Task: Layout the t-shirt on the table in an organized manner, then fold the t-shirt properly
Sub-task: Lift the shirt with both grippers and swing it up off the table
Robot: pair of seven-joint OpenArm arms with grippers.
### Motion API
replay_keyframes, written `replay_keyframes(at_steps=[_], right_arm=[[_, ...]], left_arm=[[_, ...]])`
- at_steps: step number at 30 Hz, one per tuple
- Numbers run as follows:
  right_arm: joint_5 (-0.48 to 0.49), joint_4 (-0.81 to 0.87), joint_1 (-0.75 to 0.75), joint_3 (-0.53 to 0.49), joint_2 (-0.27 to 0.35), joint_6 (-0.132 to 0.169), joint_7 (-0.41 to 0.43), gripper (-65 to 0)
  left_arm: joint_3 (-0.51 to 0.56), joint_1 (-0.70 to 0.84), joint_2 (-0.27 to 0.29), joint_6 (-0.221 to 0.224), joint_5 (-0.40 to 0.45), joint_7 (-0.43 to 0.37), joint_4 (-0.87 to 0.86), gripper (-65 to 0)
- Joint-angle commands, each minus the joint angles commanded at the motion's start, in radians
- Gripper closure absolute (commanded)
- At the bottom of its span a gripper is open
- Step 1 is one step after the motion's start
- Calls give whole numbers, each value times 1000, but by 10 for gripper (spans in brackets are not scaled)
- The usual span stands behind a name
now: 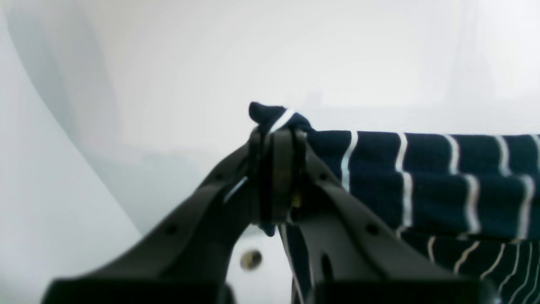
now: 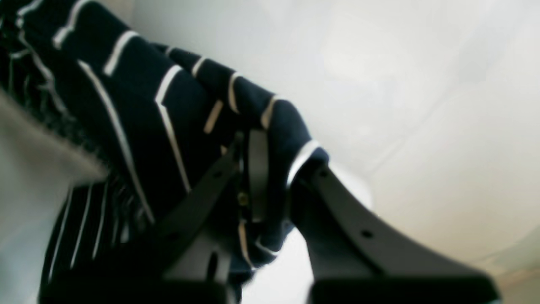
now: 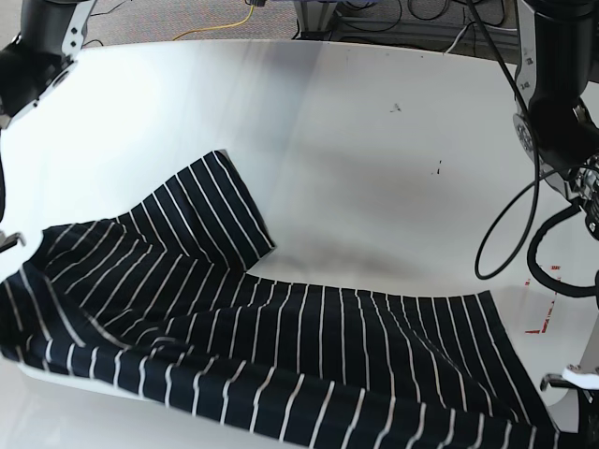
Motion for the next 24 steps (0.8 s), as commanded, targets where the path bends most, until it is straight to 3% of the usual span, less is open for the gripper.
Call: replay_keyframes(at_steps=[5,11,24], right_arm=[[11,2,95,-2,23,0,-3,-5],[109,0,166,3,97,0,-3,-5],[218,0,137,69,147,0,-3,-3]], left_arm=[[0,-74,0,0,-49,0,-2,0],[0,-132,0,0,-95,0,-2,0],[-55,-140,-2,0,-219,2,0,0]])
